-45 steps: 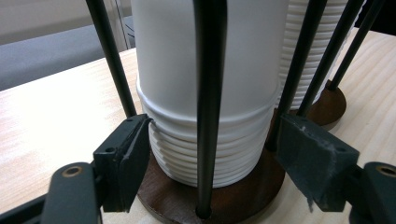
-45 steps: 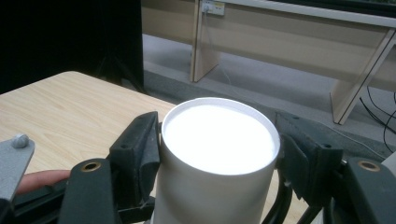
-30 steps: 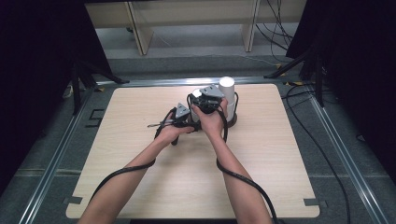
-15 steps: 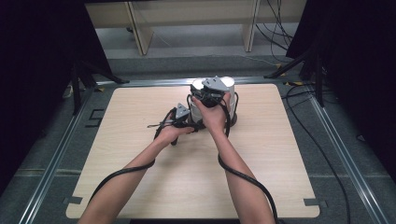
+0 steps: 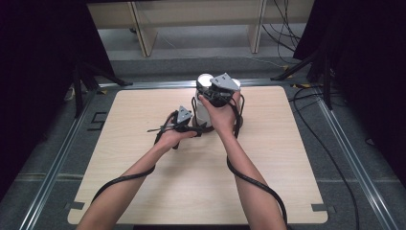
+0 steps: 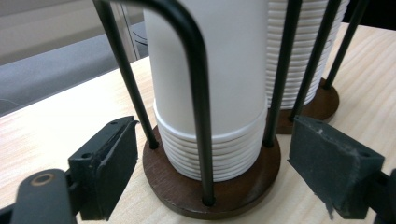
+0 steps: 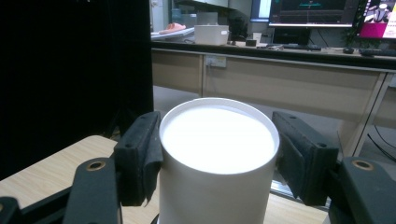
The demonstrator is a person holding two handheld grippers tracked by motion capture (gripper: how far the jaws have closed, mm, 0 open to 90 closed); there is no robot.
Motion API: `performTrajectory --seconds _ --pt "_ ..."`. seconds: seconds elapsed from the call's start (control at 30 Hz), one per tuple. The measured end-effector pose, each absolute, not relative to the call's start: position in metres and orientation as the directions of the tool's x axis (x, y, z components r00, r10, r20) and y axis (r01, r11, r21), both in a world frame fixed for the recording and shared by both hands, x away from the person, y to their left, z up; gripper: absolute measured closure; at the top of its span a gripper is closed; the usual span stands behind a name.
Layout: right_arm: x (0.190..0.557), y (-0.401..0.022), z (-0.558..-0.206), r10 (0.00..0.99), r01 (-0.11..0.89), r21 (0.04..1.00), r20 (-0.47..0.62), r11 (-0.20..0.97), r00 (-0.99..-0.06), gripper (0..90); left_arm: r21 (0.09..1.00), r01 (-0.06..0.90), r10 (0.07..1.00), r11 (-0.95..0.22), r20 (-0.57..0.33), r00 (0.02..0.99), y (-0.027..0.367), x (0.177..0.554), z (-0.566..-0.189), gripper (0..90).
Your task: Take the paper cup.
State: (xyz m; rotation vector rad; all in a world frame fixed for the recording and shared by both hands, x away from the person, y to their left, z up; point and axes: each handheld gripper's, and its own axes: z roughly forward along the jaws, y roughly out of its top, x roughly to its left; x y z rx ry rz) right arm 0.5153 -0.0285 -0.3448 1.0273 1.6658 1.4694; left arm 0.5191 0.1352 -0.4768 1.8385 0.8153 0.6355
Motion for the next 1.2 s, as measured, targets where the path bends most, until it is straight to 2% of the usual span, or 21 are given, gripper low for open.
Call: performTrajectory --seconds 0.4,0.43,0.57,0.6,0.63,0.7,0.73,0.83,0.87,1.03,1.2 --pt "0.5 -0.031 -0.333 0.874 0.088 0.996 0.014 0.033 -0.486 36.1 0.927 0.237 0.765 -0.292 0.078 0.639 0.139 0.508 -0.475 14.5" --pt "0.499 -0.034 -0.332 0.872 0.057 0.997 -0.022 0.057 -0.489 36.1 0.931 0.235 0.769 -0.281 0.071 0.636 0.141 0.505 -0.473 14.5" --pt "0.492 -0.035 -0.333 0.869 0.091 0.996 0.023 0.025 -0.493 36.1 0.935 0.221 0.763 -0.277 0.074 0.642 0.143 0.5 -0.47 14.4" --pt "0.493 -0.038 -0.333 0.866 0.052 0.997 -0.024 0.057 -0.5 36.1 0.938 0.218 0.764 -0.27 0.071 0.642 0.143 0.499 -0.469 14.4" --pt "0.49 -0.038 -0.333 0.868 0.083 0.996 0.01 0.037 -0.496 36.1 0.935 0.214 0.76 -0.284 0.084 0.645 0.145 0.497 -0.468 14.4" --pt "0.488 -0.039 -0.333 0.863 0.079 0.996 0.007 0.038 -0.504 36.1 0.93 0.204 0.755 -0.305 0.106 0.647 0.147 0.494 -0.467 14.4" --pt "0.487 -0.041 -0.334 0.863 0.065 0.997 -0.013 0.053 -0.505 36.1 0.933 0.203 0.756 -0.298 0.101 0.647 0.148 0.492 -0.467 14.3" --pt "0.481 -0.042 -0.336 0.855 0.111 0.994 0.036 0.025 -0.518 36.1 0.939 0.198 0.754 -0.28 0.088 0.651 0.15 0.486 -0.466 14.3" --pt "0.48 -0.044 -0.336 0.85 0.088 0.995 0.009 0.044 -0.527 36.1 0.939 0.198 0.754 -0.28 0.087 0.652 0.152 0.484 -0.466 14.3" --pt "0.469 -0.052 -0.339 0.84 0.099 0.994 0.008 0.054 -0.543 36.1 0.945 0.166 0.741 -0.283 0.106 0.663 0.159 0.475 -0.465 14.3" --pt "0.458 -0.055 -0.345 0.827 0.134 0.991 0.051 0.03 -0.56 36.1 0.947 0.164 0.734 -0.278 0.099 0.672 0.165 0.467 -0.466 14.2"
